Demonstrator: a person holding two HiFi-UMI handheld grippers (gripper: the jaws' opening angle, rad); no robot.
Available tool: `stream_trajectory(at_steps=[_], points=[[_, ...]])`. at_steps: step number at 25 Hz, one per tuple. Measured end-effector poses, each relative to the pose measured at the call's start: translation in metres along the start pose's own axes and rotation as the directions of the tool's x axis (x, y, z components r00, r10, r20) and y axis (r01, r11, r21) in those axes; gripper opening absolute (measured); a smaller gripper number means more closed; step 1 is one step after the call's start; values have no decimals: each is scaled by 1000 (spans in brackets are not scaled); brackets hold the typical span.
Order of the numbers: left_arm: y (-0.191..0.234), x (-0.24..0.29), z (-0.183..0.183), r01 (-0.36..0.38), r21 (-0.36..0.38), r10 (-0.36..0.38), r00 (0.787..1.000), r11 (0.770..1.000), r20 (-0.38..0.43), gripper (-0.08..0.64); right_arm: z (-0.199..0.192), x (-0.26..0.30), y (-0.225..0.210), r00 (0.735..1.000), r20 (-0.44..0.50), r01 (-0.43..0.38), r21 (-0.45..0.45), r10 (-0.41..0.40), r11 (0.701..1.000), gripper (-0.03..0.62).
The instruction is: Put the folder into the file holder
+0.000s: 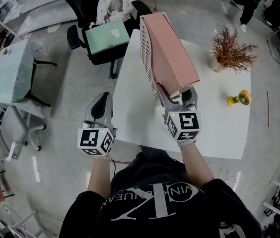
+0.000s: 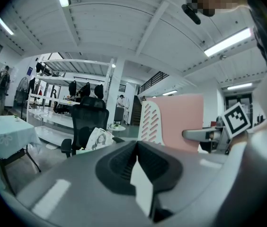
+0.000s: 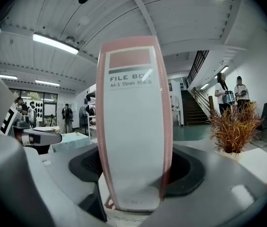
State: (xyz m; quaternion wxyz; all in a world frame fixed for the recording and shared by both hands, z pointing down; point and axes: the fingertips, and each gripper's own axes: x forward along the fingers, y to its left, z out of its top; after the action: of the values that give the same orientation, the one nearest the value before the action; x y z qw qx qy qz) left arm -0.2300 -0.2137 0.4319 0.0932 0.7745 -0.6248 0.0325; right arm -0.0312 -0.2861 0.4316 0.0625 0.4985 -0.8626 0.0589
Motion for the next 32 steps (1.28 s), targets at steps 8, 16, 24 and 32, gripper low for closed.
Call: stream_trajectory(at_steps=[8, 16, 24, 32], points=[[-10, -7, 4, 24, 7, -25, 1000, 1000, 9, 0, 3, -17, 3, 1000, 8, -21, -6, 21, 1000, 393], [-24, -21, 7, 53, 15, -54, 998, 998, 14, 0, 7, -42, 3, 1000, 18, -9, -5, 9, 1000, 408], [-34, -31, 9, 70, 17, -71, 997, 997, 23, 0, 5, -66, 0, 1000, 17, 10, 4, -10, 1000, 410], [-49, -37, 9, 93, 21, -94, 995, 995, 32, 0, 6, -89, -8, 999, 18, 45, -10, -45, 999, 360]])
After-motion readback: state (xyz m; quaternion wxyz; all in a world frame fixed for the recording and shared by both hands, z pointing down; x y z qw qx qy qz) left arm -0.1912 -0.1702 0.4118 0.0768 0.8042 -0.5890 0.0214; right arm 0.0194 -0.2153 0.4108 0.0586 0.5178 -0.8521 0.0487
